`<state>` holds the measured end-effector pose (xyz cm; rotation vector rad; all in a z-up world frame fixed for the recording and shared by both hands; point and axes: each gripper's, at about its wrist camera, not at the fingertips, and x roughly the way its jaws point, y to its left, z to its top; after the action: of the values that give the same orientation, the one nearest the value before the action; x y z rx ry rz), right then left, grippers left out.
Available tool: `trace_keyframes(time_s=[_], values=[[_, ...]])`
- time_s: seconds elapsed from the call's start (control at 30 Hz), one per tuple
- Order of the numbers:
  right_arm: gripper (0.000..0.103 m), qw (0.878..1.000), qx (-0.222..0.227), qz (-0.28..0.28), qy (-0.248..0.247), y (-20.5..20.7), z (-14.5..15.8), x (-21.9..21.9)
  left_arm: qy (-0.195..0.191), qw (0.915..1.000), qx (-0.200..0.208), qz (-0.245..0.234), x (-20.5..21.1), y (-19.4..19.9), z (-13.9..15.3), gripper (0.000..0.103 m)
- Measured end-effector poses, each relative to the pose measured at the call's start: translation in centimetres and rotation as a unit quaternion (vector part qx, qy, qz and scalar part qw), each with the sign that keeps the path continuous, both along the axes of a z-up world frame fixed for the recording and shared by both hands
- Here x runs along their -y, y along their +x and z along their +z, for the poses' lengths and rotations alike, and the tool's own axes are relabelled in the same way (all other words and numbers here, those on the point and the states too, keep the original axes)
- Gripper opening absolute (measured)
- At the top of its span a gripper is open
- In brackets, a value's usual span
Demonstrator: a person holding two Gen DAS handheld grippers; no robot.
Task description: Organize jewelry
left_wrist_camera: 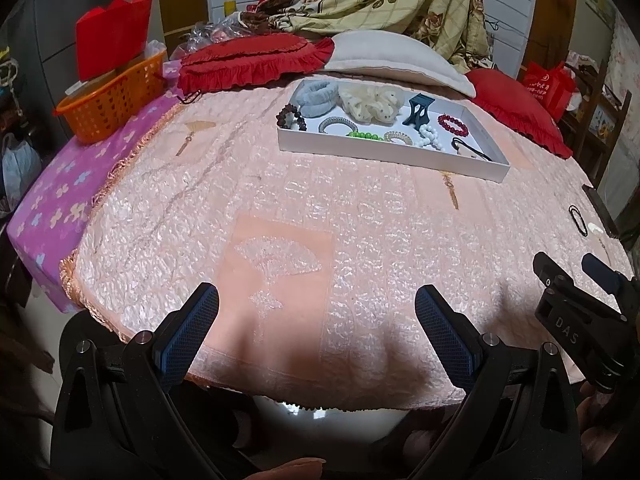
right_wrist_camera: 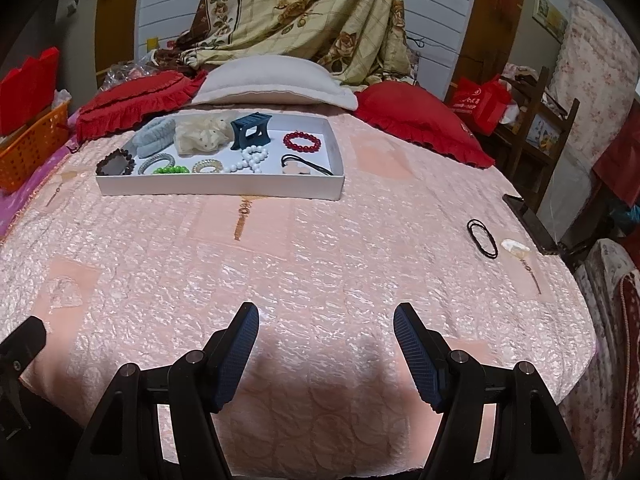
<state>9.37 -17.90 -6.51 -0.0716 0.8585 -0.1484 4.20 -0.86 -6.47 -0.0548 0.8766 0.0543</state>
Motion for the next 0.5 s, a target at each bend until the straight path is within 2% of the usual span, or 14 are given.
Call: trace_keyframes(time_s=[0.23,0.43,0.5], values=[[0.068,1.0,0.011,0.01,0.009,0.2,0.5,-0.1,-0.002,1.0,-0.003,0.003,-0.5,0.6,-0.1,0.099],[0.068,0.999,0.04,0.009,0.022,0.9,2.5,0.9,0.021,0.9975,0.046,0.049,-3.0,1.3,1.9,0.099],[0.069,0.999,0.044,0.008,0.031,1.2,2.9,1.1,0.016,0.997,0.052,0.054,-3.7,1.4,2.1,0.099]])
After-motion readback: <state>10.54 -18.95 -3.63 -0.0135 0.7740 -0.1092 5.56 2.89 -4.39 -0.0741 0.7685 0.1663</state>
